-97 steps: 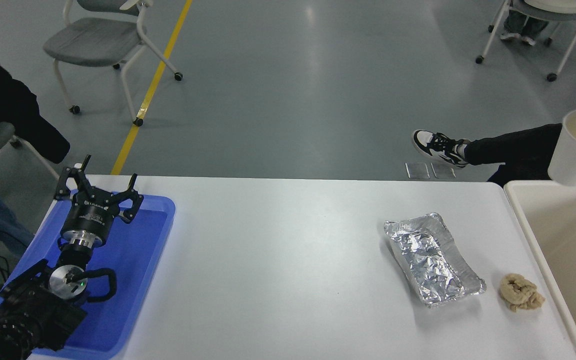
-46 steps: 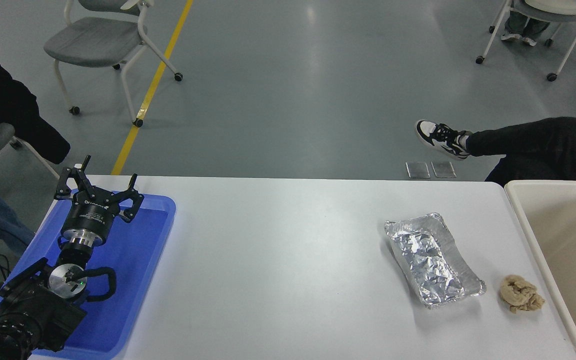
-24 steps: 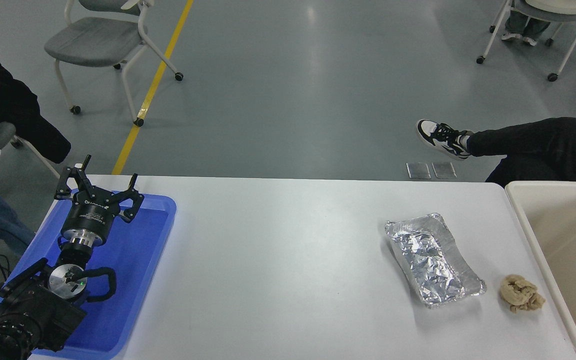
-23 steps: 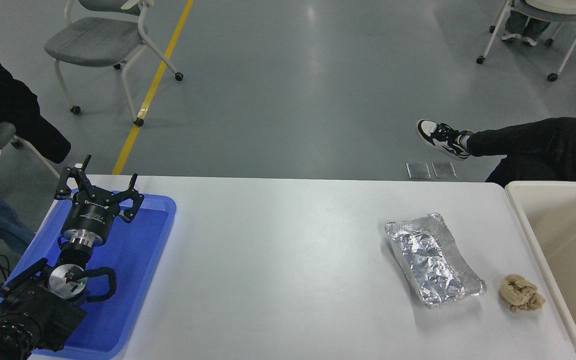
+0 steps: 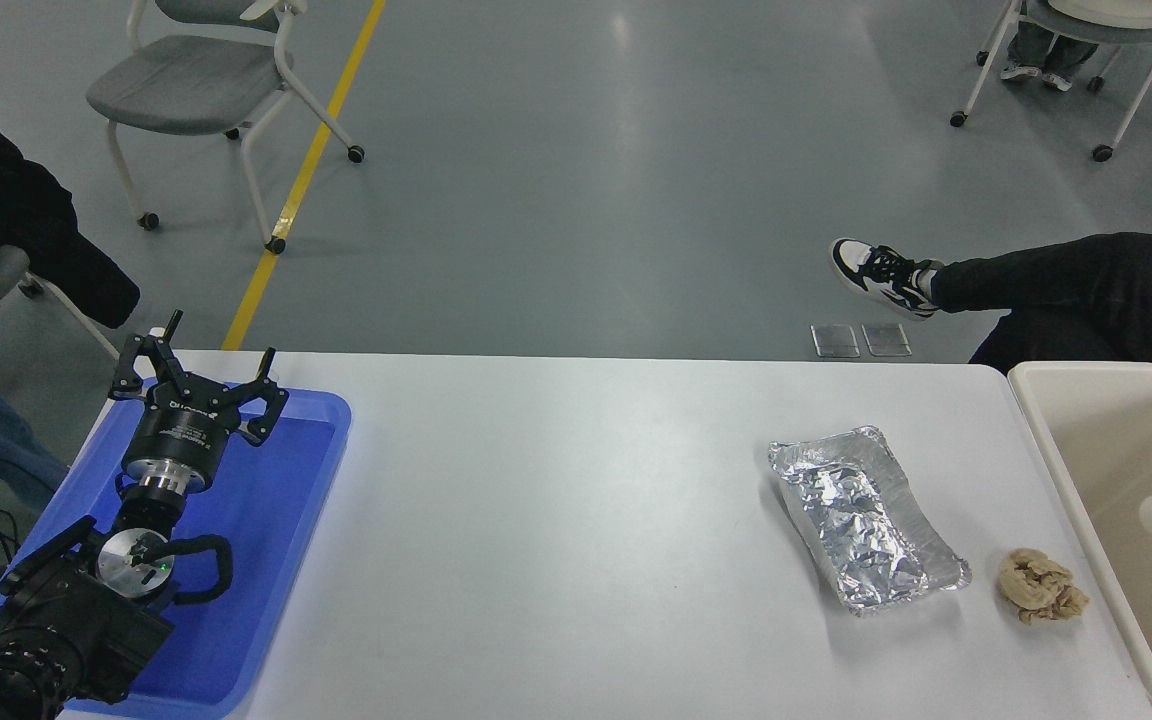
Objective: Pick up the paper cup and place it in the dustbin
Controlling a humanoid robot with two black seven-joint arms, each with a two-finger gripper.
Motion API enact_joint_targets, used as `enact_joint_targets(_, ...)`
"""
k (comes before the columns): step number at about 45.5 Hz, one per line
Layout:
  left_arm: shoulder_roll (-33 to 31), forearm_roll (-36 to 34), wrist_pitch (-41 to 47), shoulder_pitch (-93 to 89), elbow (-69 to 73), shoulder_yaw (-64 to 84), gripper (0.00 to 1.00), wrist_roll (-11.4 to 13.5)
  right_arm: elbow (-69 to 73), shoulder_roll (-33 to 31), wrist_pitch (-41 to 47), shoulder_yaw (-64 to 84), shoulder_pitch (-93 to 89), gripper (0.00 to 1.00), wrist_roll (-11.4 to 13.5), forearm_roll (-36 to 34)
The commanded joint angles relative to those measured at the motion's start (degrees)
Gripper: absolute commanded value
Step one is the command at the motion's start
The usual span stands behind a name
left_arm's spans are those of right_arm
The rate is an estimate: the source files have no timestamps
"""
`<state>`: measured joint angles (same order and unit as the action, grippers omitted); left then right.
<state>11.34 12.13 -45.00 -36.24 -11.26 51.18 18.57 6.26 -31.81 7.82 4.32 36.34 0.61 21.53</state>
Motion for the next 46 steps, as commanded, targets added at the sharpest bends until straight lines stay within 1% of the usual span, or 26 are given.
enact_joint_targets(1, 0.0, 0.0, 0.0, 0.0, 0.1, 0.0, 1.00, 0.0, 0.4, 0.0, 0.4, -0.2, 0.0, 1.00, -0.3, -0.4)
enact_joint_targets(12, 0.0, 0.0, 0.0, 0.0, 0.1, 0.1, 1.00, 0.0, 1.2, 0.3, 0.5, 0.0, 0.8, 1.00, -0.3, -0.4)
enact_joint_targets(17, 0.0, 0.0, 0.0, -0.1, 0.1, 0.0, 1.00, 0.0, 5.0, 0.0, 0.7, 0.2, 2.9, 1.00, -0.3, 0.3)
enact_joint_targets(21, 0.0, 0.0, 0.0, -0.1, -0.1, 0.0, 1.00, 0.0, 10.0, -1.9, 0.7, 1.1, 5.7, 1.00, -0.2, 1.1)
enact_joint_targets(32, -0.1, 0.0, 0.0, -0.1, -0.1, 0.0, 1.00, -0.1, 28.1, -9.7, 0.7, 14.4, 19.0, 1.00, 0.2, 3.5)
enact_joint_targets(37, -0.1, 0.0, 0.0, -0.2, -0.1, 0.0, 1.00, -0.1, 37.2, -13.0, 1.0, 20.3, 26.9, 1.00, 0.4, 6.6)
enact_joint_targets(41, -0.2, 0.0, 0.0, -0.2, -0.1, 0.0, 1.00, -0.1, 43.4, -14.2, 1.1, 25.5, 33.7, 1.00, 0.4, 10.4)
enact_joint_targets(46, -0.2, 0.0, 0.0, -0.2, -0.1, 0.0, 1.00, -0.1, 51.4, -14.5, 2.1, 35.0, 43.4, 1.00, 0.3, 13.1)
